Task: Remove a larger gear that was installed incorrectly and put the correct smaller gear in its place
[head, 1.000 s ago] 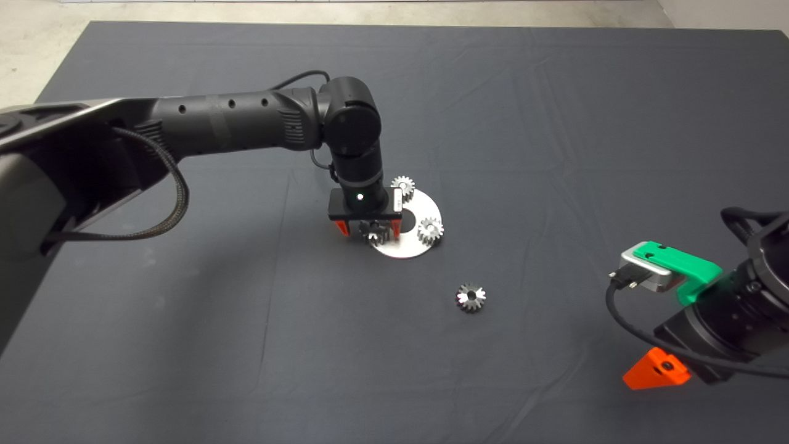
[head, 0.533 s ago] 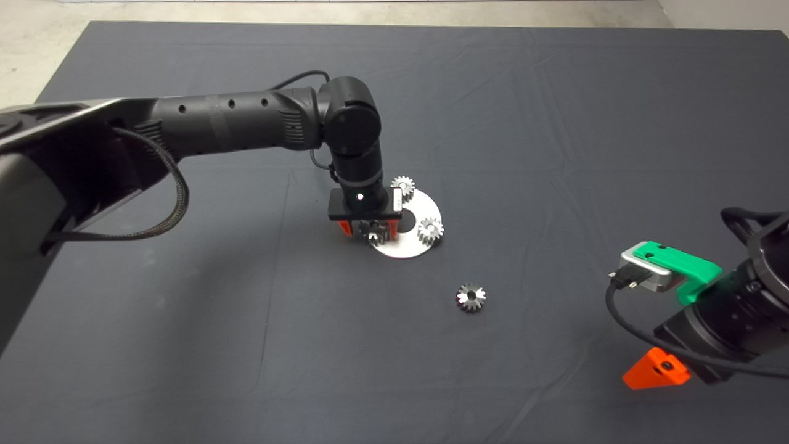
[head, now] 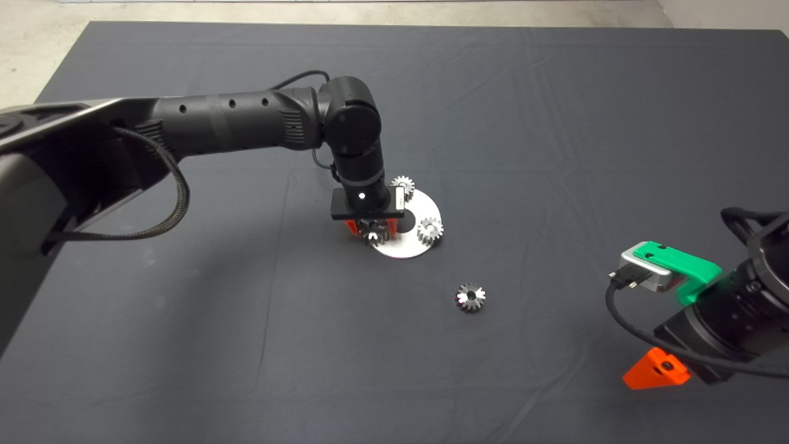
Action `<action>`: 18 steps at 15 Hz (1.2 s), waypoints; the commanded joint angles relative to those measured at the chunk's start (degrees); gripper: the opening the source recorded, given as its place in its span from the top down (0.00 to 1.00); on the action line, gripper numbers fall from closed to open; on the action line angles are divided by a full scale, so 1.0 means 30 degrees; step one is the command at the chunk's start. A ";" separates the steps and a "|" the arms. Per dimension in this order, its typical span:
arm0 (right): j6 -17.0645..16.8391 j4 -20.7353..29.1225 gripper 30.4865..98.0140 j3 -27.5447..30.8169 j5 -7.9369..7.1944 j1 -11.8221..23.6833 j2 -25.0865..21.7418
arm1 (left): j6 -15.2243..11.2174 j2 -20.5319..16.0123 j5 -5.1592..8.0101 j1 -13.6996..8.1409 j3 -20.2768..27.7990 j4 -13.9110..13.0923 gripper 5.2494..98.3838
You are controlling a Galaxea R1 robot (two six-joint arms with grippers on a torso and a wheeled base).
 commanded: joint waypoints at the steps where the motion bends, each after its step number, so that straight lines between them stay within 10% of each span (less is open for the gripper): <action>1: 0.0021 0.0670 0.01 0.0129 -0.1744 0.0338 0.0015 | 0.0095 -0.0066 0.0380 -0.0329 -0.0063 0.0123 0.50; 18: 0.0021 0.0670 0.01 0.0129 -0.1744 0.0338 -0.0014 | 0.0153 -0.0418 0.0468 -0.0387 -0.0034 0.0094 0.57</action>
